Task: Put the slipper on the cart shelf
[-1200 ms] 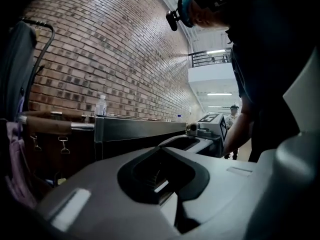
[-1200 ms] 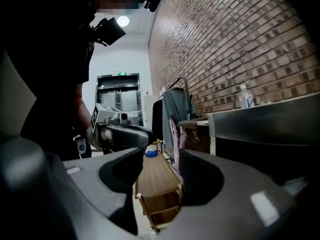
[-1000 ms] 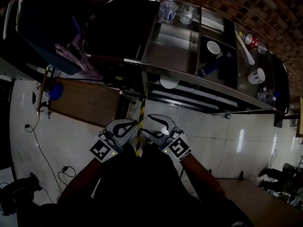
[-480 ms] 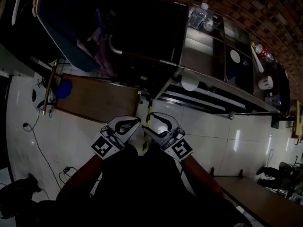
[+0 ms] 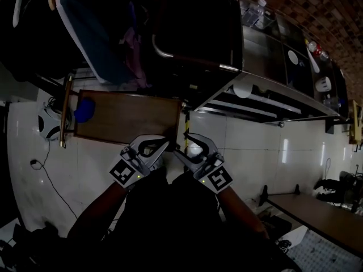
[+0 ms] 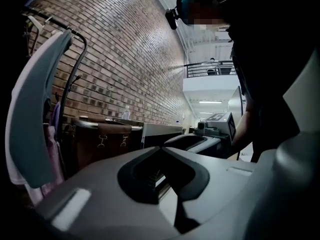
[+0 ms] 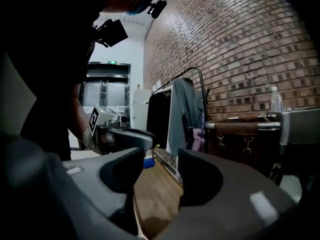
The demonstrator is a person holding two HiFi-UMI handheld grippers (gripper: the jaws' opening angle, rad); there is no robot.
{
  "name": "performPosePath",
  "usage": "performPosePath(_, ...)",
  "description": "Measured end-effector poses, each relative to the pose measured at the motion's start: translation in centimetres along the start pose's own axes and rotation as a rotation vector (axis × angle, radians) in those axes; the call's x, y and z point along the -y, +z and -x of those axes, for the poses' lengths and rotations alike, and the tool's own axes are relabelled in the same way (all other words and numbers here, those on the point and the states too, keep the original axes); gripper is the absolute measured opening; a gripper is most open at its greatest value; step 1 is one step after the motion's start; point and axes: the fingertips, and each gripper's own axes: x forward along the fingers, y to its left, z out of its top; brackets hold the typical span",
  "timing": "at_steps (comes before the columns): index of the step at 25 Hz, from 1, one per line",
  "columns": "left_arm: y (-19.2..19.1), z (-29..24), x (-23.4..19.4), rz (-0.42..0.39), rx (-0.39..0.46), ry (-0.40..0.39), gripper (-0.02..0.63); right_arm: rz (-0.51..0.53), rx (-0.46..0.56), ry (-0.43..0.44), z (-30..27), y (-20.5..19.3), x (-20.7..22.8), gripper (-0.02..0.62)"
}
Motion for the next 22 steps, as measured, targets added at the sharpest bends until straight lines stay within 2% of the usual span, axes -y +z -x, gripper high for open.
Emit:
performPosePath(5, -0.3, 2.1, 0.7, -0.005, 0.001, -0.055, 0.005, -0.019, -0.008, -0.039, -0.9, -0.3, -2.0, 0.216)
performPosePath(9, -0.5, 3.1, 1.8, 0.004, -0.002, -0.063, 0.005, -0.026, 0.0, -0.043, -0.5, 0.0, -3.3, 0.216)
performPosePath(16, -1.0, 3.9, 4.1, 0.008, -0.004, -0.038, 0.005, -0.021, 0.004, -0.016, 0.9, -0.6, -5.0, 0.216)
performPosePath(22, -0.7, 4.9, 4.6, -0.003, -0.007, 0.03, 0.005, -0.031, 0.004, 0.039, 1.3, -0.8, -6.2, 0.216)
